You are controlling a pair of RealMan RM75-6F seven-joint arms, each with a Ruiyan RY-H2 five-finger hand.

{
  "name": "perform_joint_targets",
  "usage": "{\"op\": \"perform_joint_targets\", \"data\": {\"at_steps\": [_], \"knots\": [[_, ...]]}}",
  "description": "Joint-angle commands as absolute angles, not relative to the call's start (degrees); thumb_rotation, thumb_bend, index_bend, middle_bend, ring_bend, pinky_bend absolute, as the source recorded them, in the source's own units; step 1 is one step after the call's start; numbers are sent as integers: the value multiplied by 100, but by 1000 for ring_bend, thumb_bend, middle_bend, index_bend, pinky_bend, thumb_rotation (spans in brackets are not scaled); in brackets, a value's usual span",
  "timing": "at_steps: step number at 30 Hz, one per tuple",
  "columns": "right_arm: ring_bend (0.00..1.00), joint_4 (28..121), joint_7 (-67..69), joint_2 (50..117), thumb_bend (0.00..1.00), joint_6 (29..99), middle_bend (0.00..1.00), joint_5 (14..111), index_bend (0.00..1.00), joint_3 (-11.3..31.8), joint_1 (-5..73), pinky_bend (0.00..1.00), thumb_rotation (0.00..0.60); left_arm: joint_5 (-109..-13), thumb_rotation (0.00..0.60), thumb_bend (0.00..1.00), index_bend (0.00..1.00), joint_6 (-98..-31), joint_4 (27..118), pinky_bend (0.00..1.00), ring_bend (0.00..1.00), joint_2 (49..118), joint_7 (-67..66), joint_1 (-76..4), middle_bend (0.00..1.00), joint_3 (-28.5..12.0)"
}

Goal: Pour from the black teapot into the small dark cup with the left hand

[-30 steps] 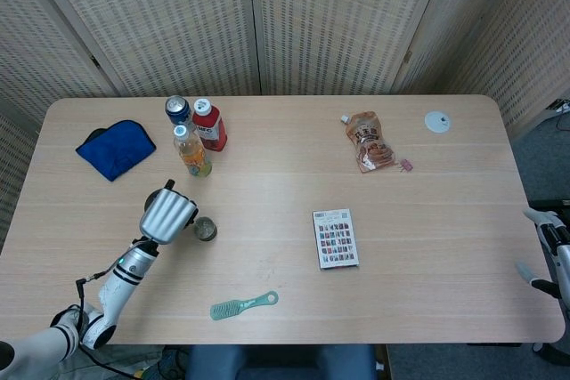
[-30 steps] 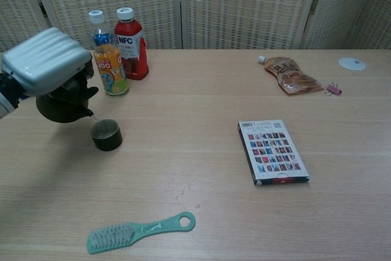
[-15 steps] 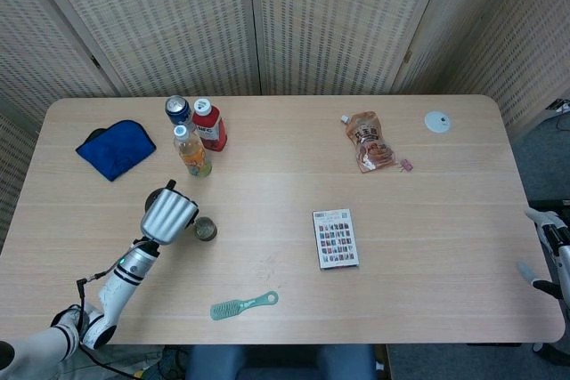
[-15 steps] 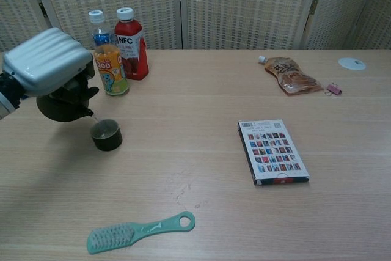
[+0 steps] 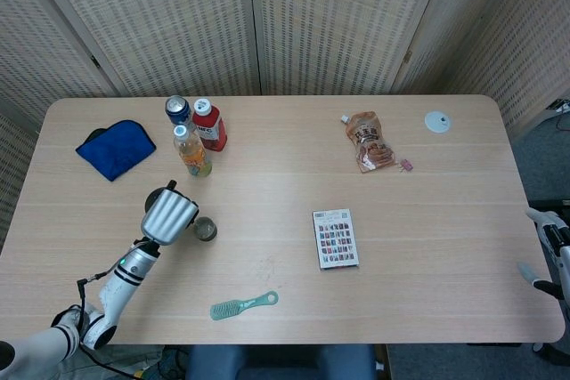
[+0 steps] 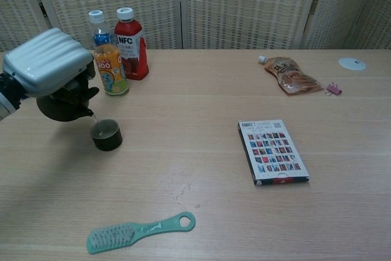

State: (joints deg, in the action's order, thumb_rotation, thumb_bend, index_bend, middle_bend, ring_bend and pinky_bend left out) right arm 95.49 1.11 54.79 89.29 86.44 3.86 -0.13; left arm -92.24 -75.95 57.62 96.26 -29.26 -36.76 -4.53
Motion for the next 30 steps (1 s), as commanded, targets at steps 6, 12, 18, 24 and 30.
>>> {"op": "perform_joint_targets", "data": {"at_steps": [6,12,18,24,30], "knots": [[200,9563,95,5477,163,8932,252,8654,202,386,-12,313,600,-9211,523,396,1000,-7586,5760,554,1000,9636,-2909,-3670,1000,-455],[199,9574,89,5471,163,8936,252,8654,202,386,-16,313,600,-9198,521,396,1000,-7574,5767,554,1000,9633,-2921,-3664,1000,-458],[200,9574,90,5475,162,8938,252,8659,202,391,-11,313,600,-9178,524,396,1000,-7563,5810,554,1000,9619,-2919,-3661,1000,-471],[200,9572,101,5480,163,8938,252,8656,202,392,-12,313,600,-9082,524,396,1000,-7492,5920,554,1000,9606,-2824,-3647,1000,-507],[199,9574,86,5488,163,8921,252,8654,202,402,6,313,600,-8956,522,396,1000,-7452,6055,556,1000,9601,-2565,-3626,1000,-578]]}}
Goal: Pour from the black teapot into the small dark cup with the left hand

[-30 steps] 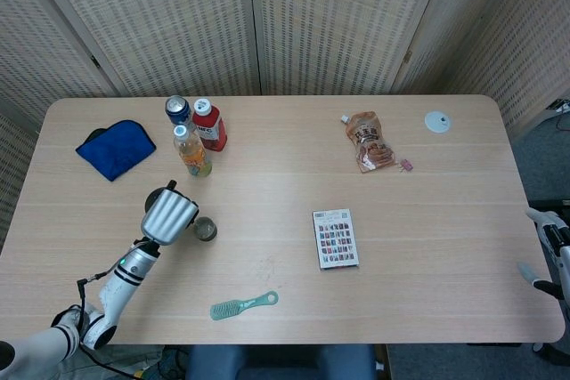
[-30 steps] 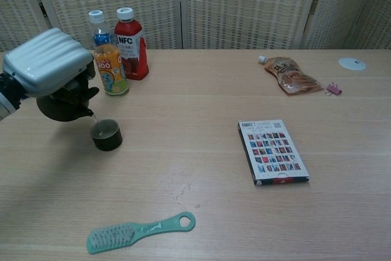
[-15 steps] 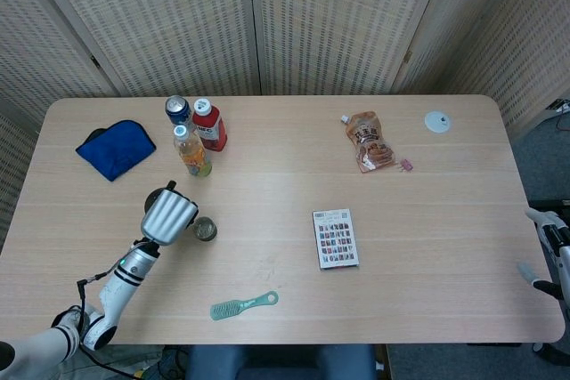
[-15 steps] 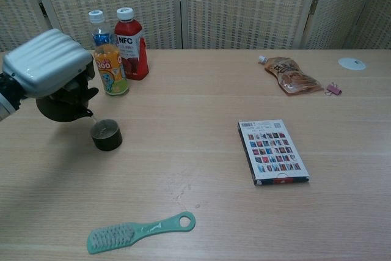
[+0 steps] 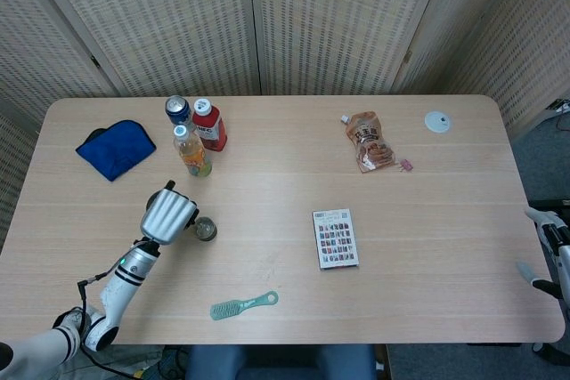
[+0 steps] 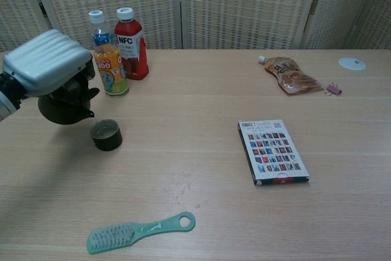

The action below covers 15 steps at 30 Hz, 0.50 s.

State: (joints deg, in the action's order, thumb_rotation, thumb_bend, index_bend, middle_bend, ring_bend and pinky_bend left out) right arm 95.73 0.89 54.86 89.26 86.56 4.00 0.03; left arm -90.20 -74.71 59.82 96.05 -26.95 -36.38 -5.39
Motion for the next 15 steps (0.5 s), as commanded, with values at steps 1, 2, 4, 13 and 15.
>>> {"op": "perform_joint_targets", "data": {"at_steps": [1,2,4,13,15], "knots": [[199,9574,82,5489,162,8915,252,8652,202,403,10,313,600,-8954,520,395,1000,-7466,6068,556,1000,9602,-2504,-3627,1000,-591],[199,9576,77,5490,163,8908,252,8650,203,404,14,313,600,-8952,517,395,1000,-7472,6075,556,1000,9603,-2434,-3631,1000,-601],[200,9579,70,5493,162,8897,252,8647,203,408,23,313,600,-8896,513,394,1000,-7467,6119,556,1000,9610,-2203,-3620,1000,-639],[200,9601,32,5499,163,8890,252,8639,203,411,32,313,600,-8627,497,394,1000,-7514,6286,556,1000,9588,-1332,-3550,1000,-861],[200,9609,23,5499,163,8892,252,8644,203,410,33,313,600,-8553,494,394,1000,-7523,6348,556,1000,9571,-1080,-3527,1000,-923]]}}
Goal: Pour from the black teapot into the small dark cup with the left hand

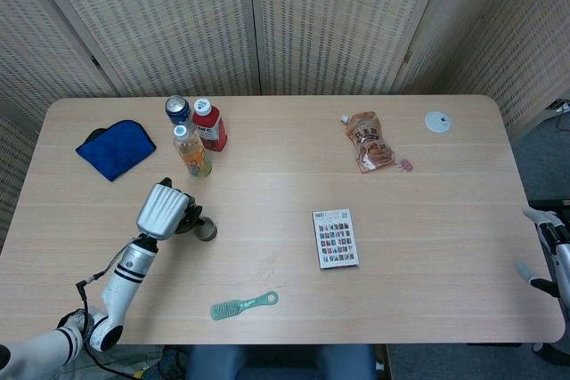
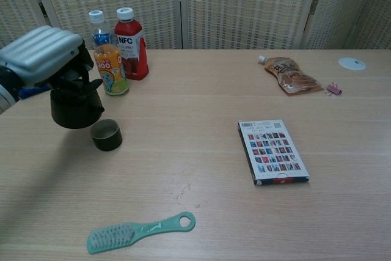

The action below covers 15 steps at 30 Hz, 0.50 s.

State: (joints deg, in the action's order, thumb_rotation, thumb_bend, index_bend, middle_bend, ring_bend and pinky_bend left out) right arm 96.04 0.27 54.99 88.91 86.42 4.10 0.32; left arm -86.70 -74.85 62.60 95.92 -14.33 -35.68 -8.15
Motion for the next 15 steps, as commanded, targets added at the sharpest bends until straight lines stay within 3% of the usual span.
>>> {"op": "perform_joint_targets", "data": {"at_steps": [1,4,8,15], "knots": [[200,9614,20,5498,163,8893,252,8647,202,410,33,313,600,-8512,492,394,1000,-7530,6383,556,1000,9559,-952,-3514,1000,-959],[200,9627,9,5494,163,8889,252,8651,202,410,38,313,600,-8354,482,392,1000,-7548,6523,557,1000,9502,-452,-3452,1000,-1084],[199,9634,0,5495,163,8882,252,8647,202,411,43,313,600,-8145,407,390,1000,-7479,6682,559,1000,9407,123,-3365,1000,-1192],[200,9631,0,5501,163,8849,252,8625,202,412,56,313,600,-7705,346,358,1000,-7201,6918,560,1000,9183,616,-3234,1000,-1346]]}}
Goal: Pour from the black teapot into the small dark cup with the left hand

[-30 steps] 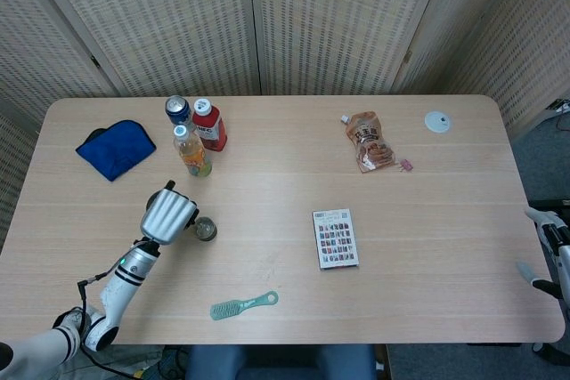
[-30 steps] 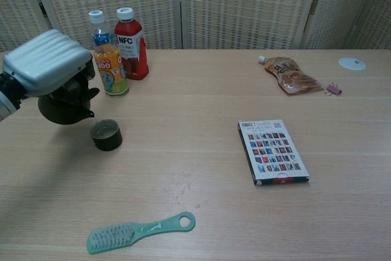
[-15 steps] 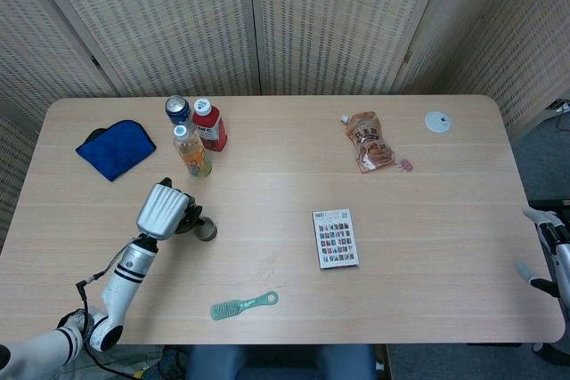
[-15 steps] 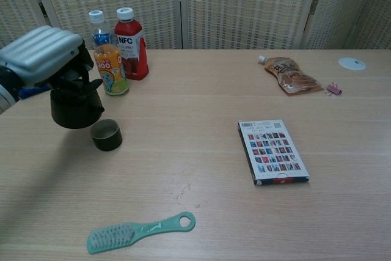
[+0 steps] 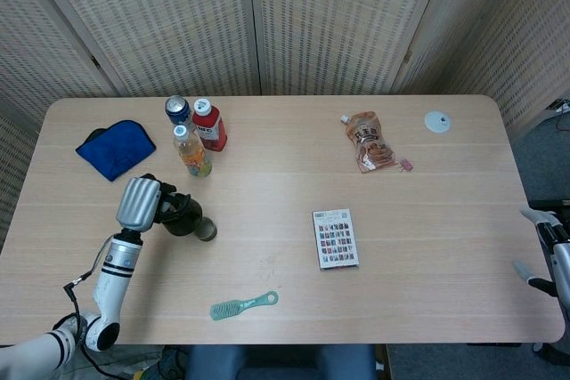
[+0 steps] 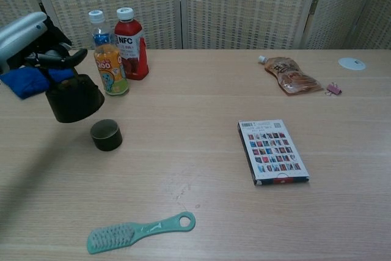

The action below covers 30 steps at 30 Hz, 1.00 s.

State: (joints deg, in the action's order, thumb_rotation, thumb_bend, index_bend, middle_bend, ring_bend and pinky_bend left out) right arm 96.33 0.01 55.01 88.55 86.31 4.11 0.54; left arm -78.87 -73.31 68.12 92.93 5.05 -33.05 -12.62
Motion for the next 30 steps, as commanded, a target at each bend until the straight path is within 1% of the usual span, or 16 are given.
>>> {"op": "perform_joint_targets", "data": {"at_steps": [1,2,4,6,7,8,9,11,12,16,21,30], "knots": [[200,9630,-2,5502,162,8848,252,8623,202,413,59,313,600,-7649,335,334,1000,-7160,6941,560,1000,9151,638,-3215,1000,-1356],[200,9632,-3,5503,162,8848,252,8625,202,414,60,313,600,-7611,308,294,1000,-7127,6961,560,1000,9127,663,-3202,1000,-1362],[200,9634,-7,5505,162,8843,252,8626,202,416,66,313,600,-7540,234,219,1000,-7053,6993,560,1000,9081,707,-3179,1000,-1365],[199,9634,-16,5510,163,8826,252,8627,202,414,76,313,600,-7482,165,177,1000,-6981,7000,560,1000,9039,715,-3162,1000,-1359],[199,9634,-19,5512,163,8820,252,8627,202,413,79,313,600,-7464,116,156,1000,-6962,6992,560,1000,9028,721,-3155,1000,-1358],[199,9635,-23,5514,163,8814,252,8628,202,413,83,313,600,-7441,93,147,1000,-6936,6979,560,1000,9019,736,-3147,1000,-1357],[200,9634,-25,5516,163,8811,252,8626,202,414,86,313,600,-7425,56,134,1000,-6914,6965,560,1000,9011,750,-3141,1000,-1355],[200,9634,-30,5518,163,8808,252,8620,202,417,89,313,600,-7385,10,118,1000,-6848,6933,560,1000,8992,792,-3131,1000,-1350],[200,9635,-31,5520,163,8803,252,8616,202,418,92,313,600,-7374,0,111,1000,-6825,6910,560,1000,8988,802,-3130,1000,-1347],[200,9632,-42,5527,162,8777,252,8603,202,417,105,313,600,-7368,0,96,1000,-6760,6728,560,977,9009,770,-3133,1000,-1310],[200,9622,-47,5538,163,8746,252,8586,202,421,123,313,600,-7371,0,96,1000,-6693,6486,560,942,9066,603,-3136,1000,-1234],[200,9601,-39,5553,163,8693,252,8556,202,424,149,313,600,-7423,0,96,1000,-6645,6163,534,919,9168,424,-3143,1000,-1136]]}}
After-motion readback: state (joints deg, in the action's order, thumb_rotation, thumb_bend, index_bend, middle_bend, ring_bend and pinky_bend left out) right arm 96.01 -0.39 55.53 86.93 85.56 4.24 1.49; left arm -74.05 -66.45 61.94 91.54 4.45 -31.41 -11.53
